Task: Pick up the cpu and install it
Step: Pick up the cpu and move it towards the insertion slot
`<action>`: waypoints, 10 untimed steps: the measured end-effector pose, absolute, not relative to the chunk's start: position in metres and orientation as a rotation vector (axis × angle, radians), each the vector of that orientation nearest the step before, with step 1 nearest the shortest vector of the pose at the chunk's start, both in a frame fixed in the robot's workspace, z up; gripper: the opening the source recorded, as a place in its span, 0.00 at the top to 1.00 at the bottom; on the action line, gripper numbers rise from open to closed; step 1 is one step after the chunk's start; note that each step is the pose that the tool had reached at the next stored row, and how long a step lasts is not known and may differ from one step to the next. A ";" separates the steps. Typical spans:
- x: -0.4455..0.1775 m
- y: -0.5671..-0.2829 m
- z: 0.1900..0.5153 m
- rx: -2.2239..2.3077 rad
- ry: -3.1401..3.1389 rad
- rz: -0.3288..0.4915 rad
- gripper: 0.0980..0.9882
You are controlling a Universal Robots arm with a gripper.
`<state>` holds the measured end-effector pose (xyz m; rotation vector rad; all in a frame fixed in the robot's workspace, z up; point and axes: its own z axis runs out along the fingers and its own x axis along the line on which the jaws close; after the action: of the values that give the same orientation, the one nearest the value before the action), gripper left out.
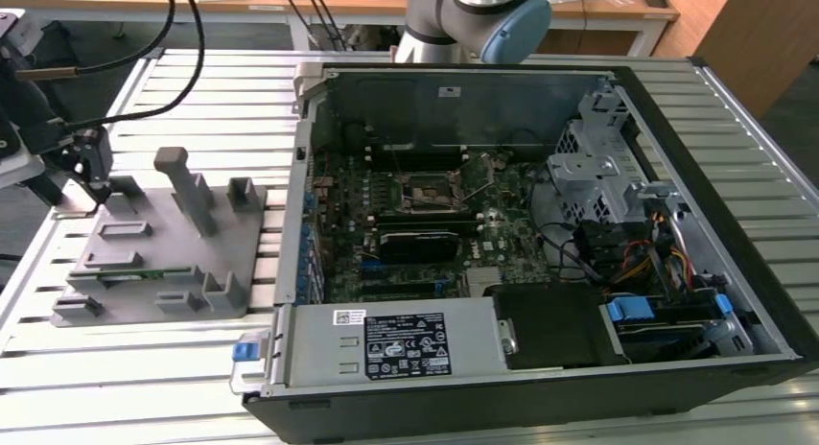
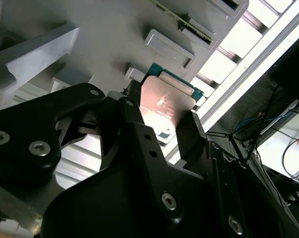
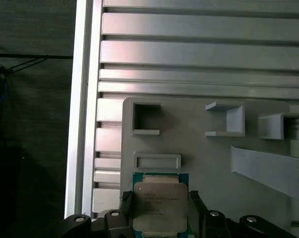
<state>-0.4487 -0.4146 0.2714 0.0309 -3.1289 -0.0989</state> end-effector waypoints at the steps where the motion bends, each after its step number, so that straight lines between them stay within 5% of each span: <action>1: -0.449 -0.415 0.274 0.031 -3.129 -0.099 0.52; 10: -0.449 -0.414 0.300 0.031 -3.129 -0.099 0.52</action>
<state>-0.4487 -0.4137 0.3001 0.0309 -3.1292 -0.0989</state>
